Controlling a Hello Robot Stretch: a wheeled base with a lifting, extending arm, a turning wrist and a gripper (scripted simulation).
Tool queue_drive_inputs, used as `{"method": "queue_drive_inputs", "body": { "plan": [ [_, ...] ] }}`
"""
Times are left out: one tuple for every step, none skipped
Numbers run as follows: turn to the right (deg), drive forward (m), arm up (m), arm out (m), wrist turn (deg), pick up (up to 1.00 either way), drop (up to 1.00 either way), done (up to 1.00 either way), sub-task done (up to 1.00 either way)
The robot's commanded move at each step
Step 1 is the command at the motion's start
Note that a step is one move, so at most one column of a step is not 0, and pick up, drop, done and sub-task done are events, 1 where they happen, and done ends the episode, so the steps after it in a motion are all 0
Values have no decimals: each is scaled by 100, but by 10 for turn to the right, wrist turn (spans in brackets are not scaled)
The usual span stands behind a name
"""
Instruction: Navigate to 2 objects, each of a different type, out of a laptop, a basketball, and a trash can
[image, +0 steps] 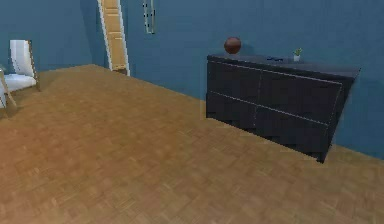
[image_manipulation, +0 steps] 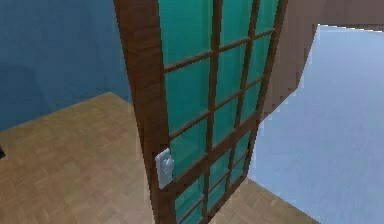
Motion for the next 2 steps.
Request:
{"method": "queue_drive_inputs", "body": {
  "plan": [
    [90,0,0,0,0,0,0,0,0],
    [0,100,0,0,0,0,0,0,0]
  ]
}}
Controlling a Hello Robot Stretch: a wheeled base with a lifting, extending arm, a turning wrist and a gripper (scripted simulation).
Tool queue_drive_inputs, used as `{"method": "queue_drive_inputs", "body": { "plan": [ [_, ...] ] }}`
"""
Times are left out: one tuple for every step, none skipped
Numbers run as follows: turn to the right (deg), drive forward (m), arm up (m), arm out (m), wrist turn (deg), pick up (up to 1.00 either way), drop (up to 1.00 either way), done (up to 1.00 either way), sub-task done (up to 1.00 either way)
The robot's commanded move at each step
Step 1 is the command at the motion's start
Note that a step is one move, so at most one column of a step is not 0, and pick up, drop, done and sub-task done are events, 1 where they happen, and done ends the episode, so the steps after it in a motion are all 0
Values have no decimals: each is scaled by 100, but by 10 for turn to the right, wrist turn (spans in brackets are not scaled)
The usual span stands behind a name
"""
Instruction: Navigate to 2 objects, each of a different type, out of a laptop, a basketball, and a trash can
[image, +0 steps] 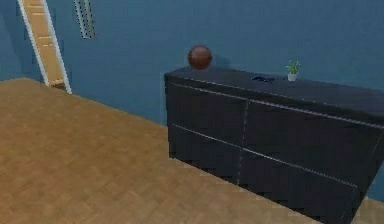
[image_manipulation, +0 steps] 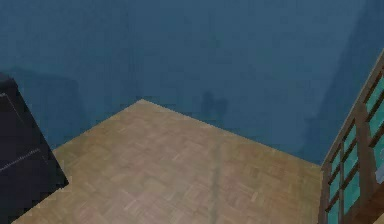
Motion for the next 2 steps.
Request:
{"method": "queue_drive_inputs", "body": {
  "plan": [
    [30,0,0,0,0,0,0,0,0],
    [0,100,0,0,0,0,0,0,0]
  ]
}}
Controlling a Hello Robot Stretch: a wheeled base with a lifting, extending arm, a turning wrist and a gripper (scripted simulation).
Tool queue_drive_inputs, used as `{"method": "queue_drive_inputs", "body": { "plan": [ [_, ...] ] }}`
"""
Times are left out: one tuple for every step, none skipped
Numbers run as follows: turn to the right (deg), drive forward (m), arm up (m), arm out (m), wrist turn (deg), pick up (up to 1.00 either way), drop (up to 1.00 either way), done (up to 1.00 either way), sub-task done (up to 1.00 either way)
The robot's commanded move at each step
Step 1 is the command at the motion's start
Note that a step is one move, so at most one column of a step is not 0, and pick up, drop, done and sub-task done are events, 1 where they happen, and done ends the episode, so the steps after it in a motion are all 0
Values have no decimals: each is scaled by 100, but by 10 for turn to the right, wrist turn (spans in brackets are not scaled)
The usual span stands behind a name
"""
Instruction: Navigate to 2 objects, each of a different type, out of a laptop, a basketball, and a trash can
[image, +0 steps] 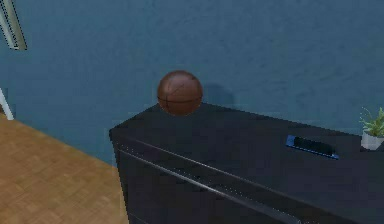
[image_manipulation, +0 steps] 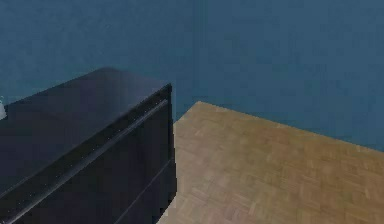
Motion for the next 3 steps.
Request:
{"method": "queue_drive_inputs", "body": {
  "plan": [
    [0,0,0,0,0,0,0,0,100],
    [-450,0,0,0,0,0,0,0,0],
    [-180,0,0,0,0,0,0,0,0]
  ]
}}
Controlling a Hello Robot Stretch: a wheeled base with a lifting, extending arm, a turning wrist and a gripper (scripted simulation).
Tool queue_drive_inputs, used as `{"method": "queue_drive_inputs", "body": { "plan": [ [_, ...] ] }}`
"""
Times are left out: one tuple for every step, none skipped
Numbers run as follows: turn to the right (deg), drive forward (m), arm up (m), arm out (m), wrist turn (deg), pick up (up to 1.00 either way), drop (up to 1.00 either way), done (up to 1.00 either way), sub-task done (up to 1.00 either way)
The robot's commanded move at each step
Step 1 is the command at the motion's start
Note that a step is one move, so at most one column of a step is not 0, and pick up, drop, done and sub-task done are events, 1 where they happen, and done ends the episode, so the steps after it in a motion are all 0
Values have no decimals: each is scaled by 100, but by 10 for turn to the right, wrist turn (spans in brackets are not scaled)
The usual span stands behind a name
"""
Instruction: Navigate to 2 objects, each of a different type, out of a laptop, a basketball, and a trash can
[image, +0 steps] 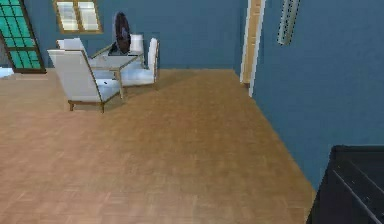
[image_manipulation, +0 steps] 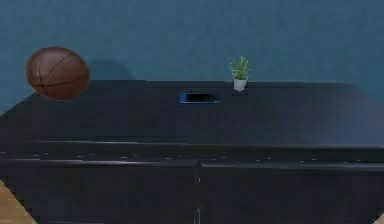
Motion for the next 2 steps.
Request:
{"method": "queue_drive_inputs", "body": {
  "plan": [
    [0,100,0,0,0,0,0,0,0],
    [0,100,0,0,0,0,0,0,0]
  ]
}}
